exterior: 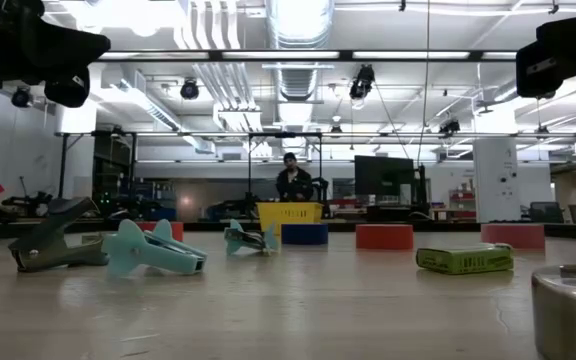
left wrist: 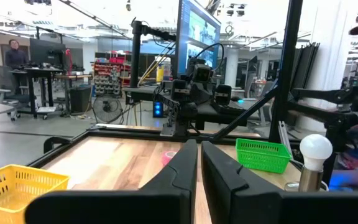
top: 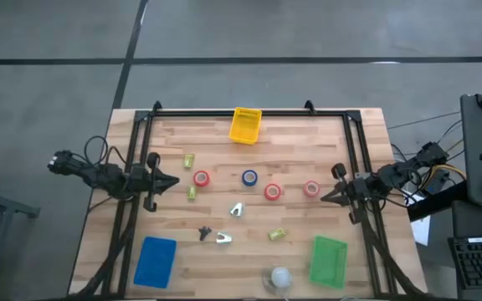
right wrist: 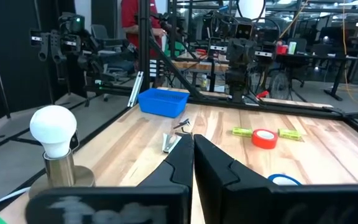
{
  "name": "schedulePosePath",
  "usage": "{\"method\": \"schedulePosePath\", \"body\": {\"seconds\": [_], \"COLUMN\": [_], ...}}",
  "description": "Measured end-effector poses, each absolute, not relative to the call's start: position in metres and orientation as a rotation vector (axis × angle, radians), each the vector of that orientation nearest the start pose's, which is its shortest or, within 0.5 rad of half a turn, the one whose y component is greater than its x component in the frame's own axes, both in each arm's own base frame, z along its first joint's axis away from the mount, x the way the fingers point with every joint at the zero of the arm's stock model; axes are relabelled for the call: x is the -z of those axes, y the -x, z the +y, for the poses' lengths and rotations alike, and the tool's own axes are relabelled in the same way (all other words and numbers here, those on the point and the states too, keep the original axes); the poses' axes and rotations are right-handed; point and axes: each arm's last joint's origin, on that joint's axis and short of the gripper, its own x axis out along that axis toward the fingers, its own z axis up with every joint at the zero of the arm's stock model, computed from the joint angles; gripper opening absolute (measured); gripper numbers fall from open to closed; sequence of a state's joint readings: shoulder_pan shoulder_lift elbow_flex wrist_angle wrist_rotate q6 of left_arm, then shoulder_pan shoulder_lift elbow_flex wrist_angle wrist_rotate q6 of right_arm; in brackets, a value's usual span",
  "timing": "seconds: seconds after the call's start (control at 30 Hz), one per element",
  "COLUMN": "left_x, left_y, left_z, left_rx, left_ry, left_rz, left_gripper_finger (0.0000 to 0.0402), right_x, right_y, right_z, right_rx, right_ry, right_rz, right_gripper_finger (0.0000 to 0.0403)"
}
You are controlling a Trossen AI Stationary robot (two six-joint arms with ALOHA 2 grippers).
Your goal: Pick and place Stapler, Stapler remover, tape
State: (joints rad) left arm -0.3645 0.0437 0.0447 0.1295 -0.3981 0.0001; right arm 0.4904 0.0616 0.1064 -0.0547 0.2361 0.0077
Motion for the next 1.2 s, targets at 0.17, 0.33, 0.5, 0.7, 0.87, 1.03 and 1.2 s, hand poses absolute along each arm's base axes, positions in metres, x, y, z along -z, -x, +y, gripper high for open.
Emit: {"method": "schedulePosePath", "body": {"seconds": [0.17, 0.33, 0.5, 0.7, 0.87, 1.03, 1.2], "left_x": [-0.188, -0.187, -0.188, -0.188, -0.188, -0.188, -0.188], "left_y": [-0.093, -0.093, -0.093, -0.093, -0.093, -0.093, -0.093], "left_z": [-0.023, -0.023, -0.023, -0.023, -0.023, -0.023, -0.023], "left_rx": [-0.034, -0.034, -0.034, -0.034, -0.034, -0.034, -0.034], "left_ry": [0.049, 0.048, 0.049, 0.049, 0.049, 0.049, 0.049], "left_rz": [-0.122, -0.121, -0.121, -0.121, -0.121, -0.121, -0.121], "left_gripper_finger": [0.0026, 0.0026, 0.0026, 0.0026, 0.0026, 0.0026, 0.0026], "right_x": [-0.190, -0.190, -0.190, -0.193, -0.202, -0.208, -0.205], "right_y": [-0.087, -0.087, -0.087, -0.087, -0.086, -0.086, -0.092], "right_z": [0.038, 0.038, 0.038, 0.038, 0.038, 0.038, 0.039], "right_rx": [-0.253, -0.253, -0.253, -0.253, -0.259, -0.269, -0.220], "right_ry": [0.011, 0.007, 0.011, 0.013, -0.163, -0.339, -0.444], "right_rz": [0.008, 0.009, 0.009, -0.026, -0.100, -0.132, -0.082], "right_gripper_finger": [0.0008, 0.0008, 0.0008, 0.0008, 0.0008, 0.0008, 0.0011]}}
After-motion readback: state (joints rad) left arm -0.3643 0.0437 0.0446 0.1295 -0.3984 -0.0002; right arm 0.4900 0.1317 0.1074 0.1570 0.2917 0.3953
